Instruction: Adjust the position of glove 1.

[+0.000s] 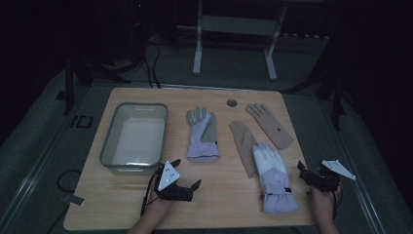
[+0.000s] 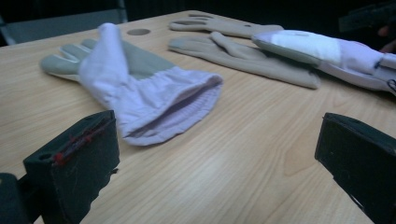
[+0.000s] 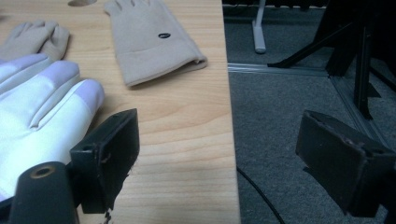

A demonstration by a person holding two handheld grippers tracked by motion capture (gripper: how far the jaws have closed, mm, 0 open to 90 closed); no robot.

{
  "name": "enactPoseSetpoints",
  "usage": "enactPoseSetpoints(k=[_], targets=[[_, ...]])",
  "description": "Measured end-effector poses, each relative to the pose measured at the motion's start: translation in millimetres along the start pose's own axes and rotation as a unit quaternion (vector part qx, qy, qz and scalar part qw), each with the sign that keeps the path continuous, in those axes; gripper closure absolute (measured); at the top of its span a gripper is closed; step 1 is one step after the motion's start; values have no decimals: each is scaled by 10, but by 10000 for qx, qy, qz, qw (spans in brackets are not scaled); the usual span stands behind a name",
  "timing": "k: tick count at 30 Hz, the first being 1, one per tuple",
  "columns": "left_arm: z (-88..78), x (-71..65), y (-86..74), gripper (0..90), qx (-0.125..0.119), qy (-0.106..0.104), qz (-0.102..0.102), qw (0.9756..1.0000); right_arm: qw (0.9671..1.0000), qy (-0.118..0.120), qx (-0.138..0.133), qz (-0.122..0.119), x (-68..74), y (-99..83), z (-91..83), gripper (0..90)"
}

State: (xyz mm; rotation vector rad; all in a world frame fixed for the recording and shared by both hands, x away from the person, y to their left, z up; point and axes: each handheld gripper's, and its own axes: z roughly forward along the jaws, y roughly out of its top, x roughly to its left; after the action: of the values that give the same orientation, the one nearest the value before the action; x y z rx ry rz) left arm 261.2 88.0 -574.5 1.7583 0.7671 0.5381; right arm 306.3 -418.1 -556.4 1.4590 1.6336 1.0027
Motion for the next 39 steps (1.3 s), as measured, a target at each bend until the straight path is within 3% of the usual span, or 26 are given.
enactPoseSetpoints(k=[7,13,19,23,27,31,33,35,39], targets=[[68,-60,-5,0,44,-95,120,9999,9992,-294,-108,239,-142,60,-72,134],[56,-68,-11,0,-10,-109,107,9999,9986,-277,-263,370,-205,223,-136,134],[51,-78,-14,1,-48,-60,109,9999,9995,-15,-196,256,-164,504,-151,135],[57,-109,-11,1,-9,-41,175,9998,9994,309,-75,137,-100,714,-149,134],[52,-94,-13,1,-13,-73,74,9999,9985,517,-156,63,-38,906,-166,123],[53,-92,-12,0,41,-137,0,9999,9973,711,-90,-169,38,1074,-144,123],[53,-94,-11,1,45,-113,-4,9999,9965,795,-105,-242,102,1149,-137,122],[48,-106,-13,0,52,53,13,10000,9953,901,-68,-340,184,1232,-127,141],[50,-112,-12,0,135,61,1,9999,9936,1059,135,-370,333,1349,-64,141]])
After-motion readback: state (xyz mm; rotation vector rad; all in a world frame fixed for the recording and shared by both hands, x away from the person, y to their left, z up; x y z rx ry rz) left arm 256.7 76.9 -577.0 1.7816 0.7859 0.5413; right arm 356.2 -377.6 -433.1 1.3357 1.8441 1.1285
